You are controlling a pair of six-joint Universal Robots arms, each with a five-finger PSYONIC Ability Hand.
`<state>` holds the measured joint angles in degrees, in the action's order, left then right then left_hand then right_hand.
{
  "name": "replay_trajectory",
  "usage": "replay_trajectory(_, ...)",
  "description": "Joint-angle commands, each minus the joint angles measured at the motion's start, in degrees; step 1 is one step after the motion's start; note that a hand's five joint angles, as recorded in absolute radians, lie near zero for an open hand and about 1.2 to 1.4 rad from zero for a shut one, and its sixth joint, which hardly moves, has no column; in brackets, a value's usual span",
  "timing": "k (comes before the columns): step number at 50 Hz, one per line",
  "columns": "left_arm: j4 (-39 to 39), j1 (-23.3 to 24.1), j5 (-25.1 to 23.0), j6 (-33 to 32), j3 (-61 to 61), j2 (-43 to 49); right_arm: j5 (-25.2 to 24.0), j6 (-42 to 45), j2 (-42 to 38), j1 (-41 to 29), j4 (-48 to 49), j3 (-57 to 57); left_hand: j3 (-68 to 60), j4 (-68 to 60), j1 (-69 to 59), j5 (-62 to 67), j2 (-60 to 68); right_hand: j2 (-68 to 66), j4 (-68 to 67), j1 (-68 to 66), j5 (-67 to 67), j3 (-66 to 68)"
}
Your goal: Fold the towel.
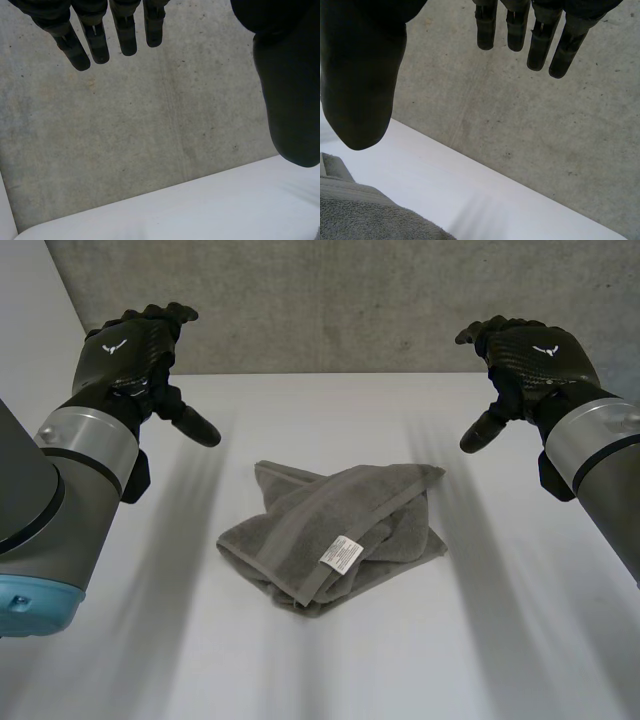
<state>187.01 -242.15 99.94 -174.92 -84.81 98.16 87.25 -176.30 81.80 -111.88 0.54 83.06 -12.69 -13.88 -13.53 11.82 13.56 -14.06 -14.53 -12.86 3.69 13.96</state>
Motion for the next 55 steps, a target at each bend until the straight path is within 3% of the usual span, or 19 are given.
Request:
replay_trajectory(1, -0.2, -0.1, -0.1, -0.1, -0.4, 0.0, 0.0, 0.0, 0.1, -0.2, 0.0, 0.2, 1.6, 2.8, 2.5, -10.8, -2.5, 4.1, 4.5, 2.9, -3.7, -4.0)
replay_trajectory(14, -1.7, -0.3, -0.2, -0.6, -0.6, -0.1, -1.5, 3.3, -0.2, -1.3, -0.5, -0.1, 2.0, 3.2, 2.8, -11.1, -2.8, 4.1, 4.5, 2.9, -3.7, -4.0)
replay_trajectory(16, -3.7, -0.6, -0.5, -2.7, -1.0, 0.2, -6.2, 10.8, -1.0, -4.5, -2.7, 0.4, 2.0, 3.2, 2.8, -11.1, -2.8, 4.1, 4.5, 2.9, -3.7, -4.0)
replay_trajectory(17, -3.8, -0.6, -0.5, -2.7, -1.0, 0.2, -6.2, 10.9, -1.0, -4.5, -2.7, 0.4, 2.0, 3.2, 2.8, -11.1, -2.8, 4.1, 4.5, 2.9, -3.7, -4.0)
replay_trajectory(19, -5.6, -1.0, -1.0, -5.3, -1.3, 0.4, -10.2, 18.2, -4.0, -10.8, -3.9, 0.6, 2.1, 3.3, 3.0, -11.3, -3.0, 3.2, 3.6, 2.0, -2.8, -3.1)
replay_trajectory(21, -8.2, -3.8, -2.2, -10.9, -3.6, 0.7, -10.3, 20.9, -6.7, -13.8, -3.9, -0.1, 2.1, 3.3, 3.0, -11.3, -3.0, 2.3, 2.8, 1.1, -1.9, -2.2)
replay_trajectory(24, -8.2, -7.9, -2.7, -14.2, -7.1, 1.0, -9.1, 23.8, -11.7, -19.1, -4.1, -1.9, 2.0, 3.2, 2.8, -11.1, -2.8, 2.3, 2.8, 1.1, -1.9, -2.2)
replay_trajectory(29, -6.7, -10.7, -4.6, -13.5, -11.3, 1.7, -7.6, 24.9, -18.7, -23.7, -3.5, -5.0, 1.6, 2.8, 2.5, -10.8, -2.5, 1.3, 1.8, 0.1, -0.9, -1.2)
replay_trajectory(31, -5.6, -11.3, -5.5, -13.1, -12.3, 2.2, -7.3, 24.9, -24.0, -24.9, -2.8, -7.2, 1.5, 2.7, 2.3, -10.6, -2.3, -5.9, -5.4, -7.1, 6.3, 6.0)
replay_trajectory(37, -4.2, -13.7, -11.6, -11.7, -14.9, 4.8, -6.8, 25.0, -28.6, -25.5, -2.4, -9.0, 1.3, 2.5, 2.1, -10.4, -2.2, -14.7, -14.2, -15.9, 15.1, 14.8)
replay_trajectory(39, -4.2, -13.9, -14.2, -11.4, -15.1, 6.7, -5.3, 25.0, -30.3, -25.7, -0.6, -10.0, 1.0, 2.2, 1.8, -10.1, -1.8, -28.2, -27.8, -29.4, 28.6, 28.3)
replay_trajectory(40, -4.3, -13.9, -16.1, -11.1, -14.9, 8.2, -5.3, 25.0, -30.3, -25.7, -0.6, -10.0, 1.0, 2.2, 1.8, -10.1, -1.8, -28.3, -27.9, -29.5, 28.7, 28.4)
replay_trajectory(42, -4.5, -13.7, -17.2, -10.6, -14.9, 9.3, -2.6, 25.0, -30.8, -25.1, 2.3, -10.3, 0.8, 2.0, 1.6, -9.9, -1.7, -50.8, -50.3, -52.0, 51.1, 50.9)
replay_trajectory(43, -4.5, -13.7, -17.2, -10.6, -14.9, 9.3, -2.6, 25.0, -30.8, -25.1, 2.3, -10.3, 0.8, 2.0, 1.6, -9.9, -1.7, -50.9, -50.4, -52.1, 51.2, 51.0)
replay_trajectory(44, -4.6, -13.3, -18.0, -9.9, -14.7, 10.4, -1.0, 25.0, -30.5, -24.4, 3.5, -9.8, 0.6, 1.8, 1.5, -9.8, -1.5, -60.9, -60.4, -62.1, 61.2, 61.0)
replay_trajectory(48, -4.4, -12.2, -18.8, -6.1, -14.1, 12.2, 1.3, 24.5, -27.9, -23.6, 4.8, -8.4, 0.1, 1.3, 1.0, -9.2, -1.0, -65.9, -65.5, -67.1, 66.3, 66.0)
replay_trajectory(55, -3.0, -9.1, -18.8, -0.2, -11.6, 14.3, 1.3, 23.7, -15.9, -20.8, 5.4, -0.2, 0.0, 1.1, 0.8, -9.1, -0.8, -65.9, -65.5, -67.1, 66.3, 66.0)
